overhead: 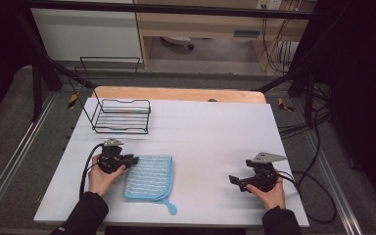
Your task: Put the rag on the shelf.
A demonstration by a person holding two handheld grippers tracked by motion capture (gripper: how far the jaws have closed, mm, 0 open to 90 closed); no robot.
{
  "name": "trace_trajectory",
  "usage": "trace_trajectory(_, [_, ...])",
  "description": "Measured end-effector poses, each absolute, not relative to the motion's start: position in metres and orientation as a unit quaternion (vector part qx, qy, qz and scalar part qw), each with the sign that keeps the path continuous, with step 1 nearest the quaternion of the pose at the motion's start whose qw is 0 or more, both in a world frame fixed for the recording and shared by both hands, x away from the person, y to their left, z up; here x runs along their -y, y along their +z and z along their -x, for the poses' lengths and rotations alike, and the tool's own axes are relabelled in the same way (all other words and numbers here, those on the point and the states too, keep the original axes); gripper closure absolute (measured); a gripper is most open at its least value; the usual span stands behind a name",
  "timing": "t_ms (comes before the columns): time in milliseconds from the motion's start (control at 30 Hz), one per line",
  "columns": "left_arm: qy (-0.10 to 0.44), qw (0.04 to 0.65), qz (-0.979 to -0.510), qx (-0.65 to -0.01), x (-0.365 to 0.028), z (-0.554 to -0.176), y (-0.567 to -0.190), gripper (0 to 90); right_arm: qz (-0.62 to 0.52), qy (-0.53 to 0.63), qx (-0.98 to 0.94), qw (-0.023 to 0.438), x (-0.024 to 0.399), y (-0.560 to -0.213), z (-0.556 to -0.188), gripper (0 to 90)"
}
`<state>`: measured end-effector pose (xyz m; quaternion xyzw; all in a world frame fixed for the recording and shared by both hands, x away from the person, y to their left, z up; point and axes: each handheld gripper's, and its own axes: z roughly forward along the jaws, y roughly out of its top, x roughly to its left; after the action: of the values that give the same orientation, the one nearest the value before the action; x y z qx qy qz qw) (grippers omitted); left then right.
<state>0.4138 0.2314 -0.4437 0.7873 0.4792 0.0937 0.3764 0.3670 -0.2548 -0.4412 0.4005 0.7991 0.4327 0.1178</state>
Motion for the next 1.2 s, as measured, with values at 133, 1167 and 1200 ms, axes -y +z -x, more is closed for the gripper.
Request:
trace_trajectory(133, [0.088, 0.374, -0.79, -0.478, -0.231, -0.414, -0.446, 73.0, -0.399, 0.434, -0.799, 0.12, 0.254, -0.441, -0.367, 2.1])
trace_trajectory(1167, [0.105, 0.37, -0.802, -0.457, -0.227, -0.411, -0.448, 78.9, -0.386, 0.439, -0.804, 0.11, 0.126, -0.418, -0.406, 4.4])
trace_trajectory(1200, [0.105, 0.371, -0.802, -0.457, -0.227, -0.411, -0.448, 78.9, -0.384, 0.439, -0.805, 0.11, 0.119, -0.418, -0.408, 4.8])
